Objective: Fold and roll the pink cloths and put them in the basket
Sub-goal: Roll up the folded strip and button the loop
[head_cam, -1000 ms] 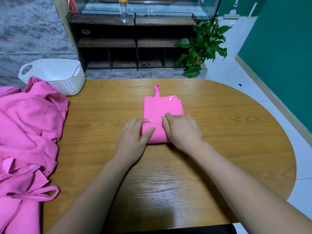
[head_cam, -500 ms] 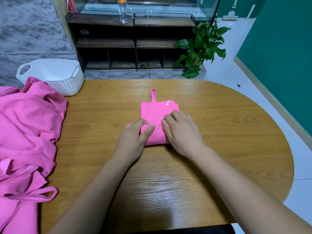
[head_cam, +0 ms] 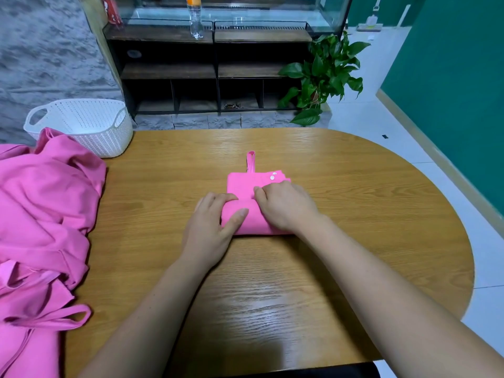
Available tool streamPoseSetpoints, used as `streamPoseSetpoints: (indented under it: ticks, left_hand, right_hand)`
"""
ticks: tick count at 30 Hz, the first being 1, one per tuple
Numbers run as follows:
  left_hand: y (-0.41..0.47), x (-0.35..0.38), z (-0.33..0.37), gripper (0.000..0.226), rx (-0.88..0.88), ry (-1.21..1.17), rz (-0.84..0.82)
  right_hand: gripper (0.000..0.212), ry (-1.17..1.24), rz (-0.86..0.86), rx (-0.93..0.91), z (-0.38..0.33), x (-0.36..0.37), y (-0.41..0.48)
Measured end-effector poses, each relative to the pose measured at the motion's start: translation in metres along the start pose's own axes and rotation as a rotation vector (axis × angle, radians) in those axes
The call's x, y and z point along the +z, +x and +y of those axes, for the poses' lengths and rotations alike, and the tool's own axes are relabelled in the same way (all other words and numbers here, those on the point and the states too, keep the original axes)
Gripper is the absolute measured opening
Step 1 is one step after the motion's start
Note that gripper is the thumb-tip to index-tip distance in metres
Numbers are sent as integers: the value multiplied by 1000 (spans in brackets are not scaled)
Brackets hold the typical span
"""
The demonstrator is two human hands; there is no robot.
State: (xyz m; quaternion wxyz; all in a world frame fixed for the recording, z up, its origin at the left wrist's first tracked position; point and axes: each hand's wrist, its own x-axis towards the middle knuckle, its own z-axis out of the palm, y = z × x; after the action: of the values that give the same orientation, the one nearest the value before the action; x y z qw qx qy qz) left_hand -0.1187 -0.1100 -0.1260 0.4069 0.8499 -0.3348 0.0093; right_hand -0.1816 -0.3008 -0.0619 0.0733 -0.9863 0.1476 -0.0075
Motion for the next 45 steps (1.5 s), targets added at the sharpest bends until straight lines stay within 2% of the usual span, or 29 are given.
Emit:
streamPoseSetpoints:
  ticks: [3,7,10,16,18,24,27,29,31,38,42,45]
  left_hand:
    - [0,0,0,51,4,18,4]
    - [2,1,3,56,-51,22,-2]
    - [4,0,6,52,-113,-1,6]
    - [5,-1,10,46,-149,-5,25]
    - [2,-1,8,45,-137,-10,31]
    - [1,-1,5,56,-124,-14,31]
    - [-1,-1,5,49,-97,-23,51]
    - [-3,-2,4,45,-80,-20,51]
    - [-1,-2,3,45,-78,-8,49]
    - [7,0,7,50,-140,3,65]
    - [8,0,7,40,-177,1,80]
    - [4,0,6,47,-164,-13,98]
  right_hand:
    - [57,50,-94,-9,1,-3,5]
    - [46,-39,142,-73,0,9,-11]
    - [43,-130,297,-102,0,21,-30]
    - [46,-178,311,-87,-3,24,-34]
    - [47,-175,293,-73,-6,21,-27]
    - [58,-81,62,-113,0,6,3]
    - [60,-26,-88,-96,1,4,16]
    - [58,30,-115,-61,0,4,18]
    - [54,26,-71,-63,-1,3,12]
    - [43,-153,334,-140,-4,26,-33]
    - [46,-173,399,-136,-7,29,-35]
    - [48,-179,373,-125,-10,24,-26]
